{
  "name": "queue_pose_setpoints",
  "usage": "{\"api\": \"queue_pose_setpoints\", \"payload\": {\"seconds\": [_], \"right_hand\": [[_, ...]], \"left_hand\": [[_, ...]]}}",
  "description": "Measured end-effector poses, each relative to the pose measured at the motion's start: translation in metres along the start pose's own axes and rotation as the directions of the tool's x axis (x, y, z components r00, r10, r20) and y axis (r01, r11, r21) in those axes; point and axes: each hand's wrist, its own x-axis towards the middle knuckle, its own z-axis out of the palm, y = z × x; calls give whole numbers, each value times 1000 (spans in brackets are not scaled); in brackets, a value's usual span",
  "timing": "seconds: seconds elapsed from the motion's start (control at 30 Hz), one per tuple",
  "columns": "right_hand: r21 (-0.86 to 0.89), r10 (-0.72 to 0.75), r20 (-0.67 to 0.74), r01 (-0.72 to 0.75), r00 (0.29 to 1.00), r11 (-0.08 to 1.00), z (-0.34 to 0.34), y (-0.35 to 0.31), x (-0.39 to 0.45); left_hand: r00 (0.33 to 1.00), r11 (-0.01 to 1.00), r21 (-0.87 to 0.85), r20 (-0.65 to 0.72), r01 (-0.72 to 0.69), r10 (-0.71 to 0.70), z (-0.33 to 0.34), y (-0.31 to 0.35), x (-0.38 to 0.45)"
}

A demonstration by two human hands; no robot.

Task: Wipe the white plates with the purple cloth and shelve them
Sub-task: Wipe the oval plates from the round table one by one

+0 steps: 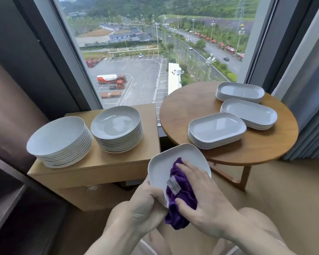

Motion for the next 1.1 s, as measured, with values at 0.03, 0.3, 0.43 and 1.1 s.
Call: {"api": "queue_pose_setpoints", "payload": {"seconds": [0.03,0.3,0.43,1.1], "right_hand": [[33,1,-4,-1,1000,999,1,0,0],[0,207,-241,-213,948,977,-18,28,9],[-12,247,-265,-260,932,966,-25,39,11],[195,-208,-221,252,953,948,0,-24,-16]], "left_hand": [[1000,1000,-4,14,7,-7,-1,1,0],[985,996,-4,144,93,-91,-5,-8,-4],[971,988,92,195,122,-138,-3,-13,-5],[923,962,-151,347,229,-166,-3,-1,3]]}}
